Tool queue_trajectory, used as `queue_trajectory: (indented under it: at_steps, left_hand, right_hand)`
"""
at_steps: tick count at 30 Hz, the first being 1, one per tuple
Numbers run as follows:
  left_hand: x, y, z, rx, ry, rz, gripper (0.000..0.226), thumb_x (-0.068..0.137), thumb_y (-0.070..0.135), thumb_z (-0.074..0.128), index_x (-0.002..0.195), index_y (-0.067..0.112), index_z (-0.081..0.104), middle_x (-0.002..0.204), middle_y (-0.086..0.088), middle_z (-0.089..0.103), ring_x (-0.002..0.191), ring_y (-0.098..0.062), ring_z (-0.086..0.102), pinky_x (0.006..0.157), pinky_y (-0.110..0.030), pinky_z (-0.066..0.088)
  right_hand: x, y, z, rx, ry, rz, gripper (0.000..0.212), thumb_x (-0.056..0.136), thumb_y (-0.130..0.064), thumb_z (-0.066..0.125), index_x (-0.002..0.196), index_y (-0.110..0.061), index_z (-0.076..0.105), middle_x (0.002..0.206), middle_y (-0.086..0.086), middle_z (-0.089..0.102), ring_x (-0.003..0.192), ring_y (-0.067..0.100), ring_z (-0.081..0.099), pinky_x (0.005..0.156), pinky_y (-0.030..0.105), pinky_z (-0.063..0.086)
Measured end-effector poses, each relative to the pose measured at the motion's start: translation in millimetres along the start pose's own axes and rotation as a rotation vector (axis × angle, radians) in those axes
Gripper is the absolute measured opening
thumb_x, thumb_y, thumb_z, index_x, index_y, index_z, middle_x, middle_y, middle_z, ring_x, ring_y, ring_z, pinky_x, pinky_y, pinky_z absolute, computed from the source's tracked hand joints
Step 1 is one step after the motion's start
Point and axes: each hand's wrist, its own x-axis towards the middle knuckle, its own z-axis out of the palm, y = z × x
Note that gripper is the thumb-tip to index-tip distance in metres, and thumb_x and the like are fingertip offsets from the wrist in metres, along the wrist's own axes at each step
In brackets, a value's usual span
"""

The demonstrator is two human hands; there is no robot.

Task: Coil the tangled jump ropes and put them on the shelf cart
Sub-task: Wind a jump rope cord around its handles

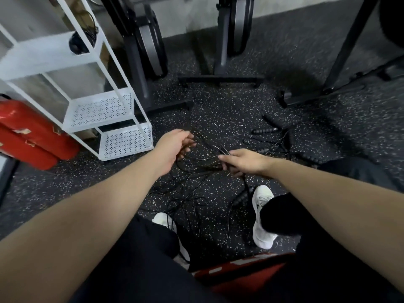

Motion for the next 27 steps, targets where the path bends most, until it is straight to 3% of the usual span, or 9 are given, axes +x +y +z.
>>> queue_trajectory:
  at_steps: [4, 6, 8, 11, 13, 15, 20, 25, 27]
  left_hand:
    - [-18, -15, 12, 0.033, 0.153, 0.071, 0.030, 0.095, 0.040, 0.068, 0.120, 0.027, 0.057, 0.128, 0.004, 0.061, 0.115, -0.017, 0.058, 0.103, -0.040, 0.045]
    - [-34, -16, 21, -0.110, 0.377, 0.204, 0.035, 0.096, 0.043, 0.065, 0.123, 0.027, 0.051, 0.129, 0.001, 0.053, 0.109, -0.013, 0.055, 0.095, -0.033, 0.044]
    - [-53, -18, 31, -0.267, 0.504, 0.220, 0.024, 0.103, 0.040, 0.054, 0.116, 0.021, 0.050, 0.111, -0.002, 0.055, 0.092, -0.013, 0.054, 0.079, -0.029, 0.043]
    - [-76, -33, 44, -0.194, 0.145, 0.022, 0.018, 0.106, 0.027, 0.038, 0.112, 0.017, 0.052, 0.107, -0.003, 0.064, 0.089, -0.015, 0.062, 0.084, -0.034, 0.055]
    - [-89, -45, 52, 0.183, -0.159, 0.023, 0.017, 0.103, 0.026, 0.046, 0.119, 0.025, 0.051, 0.112, 0.002, 0.065, 0.097, -0.014, 0.062, 0.093, -0.036, 0.052]
    - [-96, -51, 59, 0.399, -0.322, 0.094, 0.023, 0.102, 0.028, 0.055, 0.125, 0.030, 0.048, 0.098, 0.006, 0.064, 0.087, -0.014, 0.059, 0.081, -0.032, 0.046]
    - [-97, -42, 58, 0.471, -0.318, 0.155, 0.016, 0.109, 0.031, 0.048, 0.120, 0.025, 0.057, 0.081, 0.004, 0.063, 0.069, -0.009, 0.066, 0.092, -0.035, 0.055]
    - [-97, -35, 56, 0.346, -0.318, 0.110, 0.017, 0.109, 0.035, 0.048, 0.109, 0.025, 0.062, 0.108, 0.003, 0.070, 0.104, -0.014, 0.066, 0.100, -0.043, 0.057]
    - [-95, -37, 56, 0.300, -0.276, 0.145, 0.017, 0.110, 0.032, 0.045, 0.105, 0.024, 0.059, 0.096, 0.003, 0.076, 0.101, -0.017, 0.071, 0.098, -0.041, 0.055]
  right_hand:
    - [-13, -9, 14, 0.339, 0.131, -0.047, 0.035, 0.105, -0.045, 0.049, 0.085, -0.018, 0.058, 0.057, -0.012, 0.043, 0.053, 0.008, 0.039, 0.060, 0.026, 0.036]
    - [-19, -17, 22, 0.590, 0.162, -0.068, 0.034, 0.107, -0.039, 0.047, 0.079, -0.019, 0.052, 0.056, -0.008, 0.032, 0.051, 0.011, 0.027, 0.056, 0.029, 0.028]
    - [-24, -25, 27, 0.820, 0.175, -0.080, 0.037, 0.107, -0.036, 0.045, 0.074, -0.021, 0.047, 0.058, -0.007, 0.025, 0.051, 0.012, 0.020, 0.054, 0.028, 0.025]
    - [-29, -34, 32, 1.085, 0.194, -0.070, 0.041, 0.107, -0.038, 0.046, 0.069, -0.022, 0.044, 0.056, -0.008, 0.024, 0.049, 0.011, 0.019, 0.051, 0.027, 0.025]
    - [-33, -38, 34, 1.199, 0.212, -0.059, 0.043, 0.107, -0.040, 0.046, 0.067, -0.023, 0.043, 0.056, -0.008, 0.027, 0.049, 0.011, 0.021, 0.051, 0.027, 0.025]
    - [-36, -38, 35, 1.310, 0.238, -0.053, 0.044, 0.107, -0.039, 0.045, 0.066, -0.023, 0.042, 0.057, -0.008, 0.026, 0.049, 0.011, 0.020, 0.049, 0.027, 0.026]
    - [-38, -30, 29, 1.434, 0.339, 0.000, 0.042, 0.108, -0.039, 0.041, 0.069, -0.023, 0.040, 0.061, -0.006, 0.031, 0.052, 0.012, 0.029, 0.057, 0.028, 0.032]
    - [-43, -38, 31, 1.267, 0.319, -0.047, 0.039, 0.110, -0.040, 0.037, 0.085, -0.016, 0.056, 0.076, 0.006, 0.067, 0.075, 0.022, 0.064, 0.079, 0.039, 0.053]
    - [-45, -39, 30, 1.114, 0.308, -0.087, 0.038, 0.110, -0.038, 0.038, 0.105, -0.009, 0.063, 0.090, 0.010, 0.075, 0.088, 0.025, 0.068, 0.086, 0.039, 0.054]
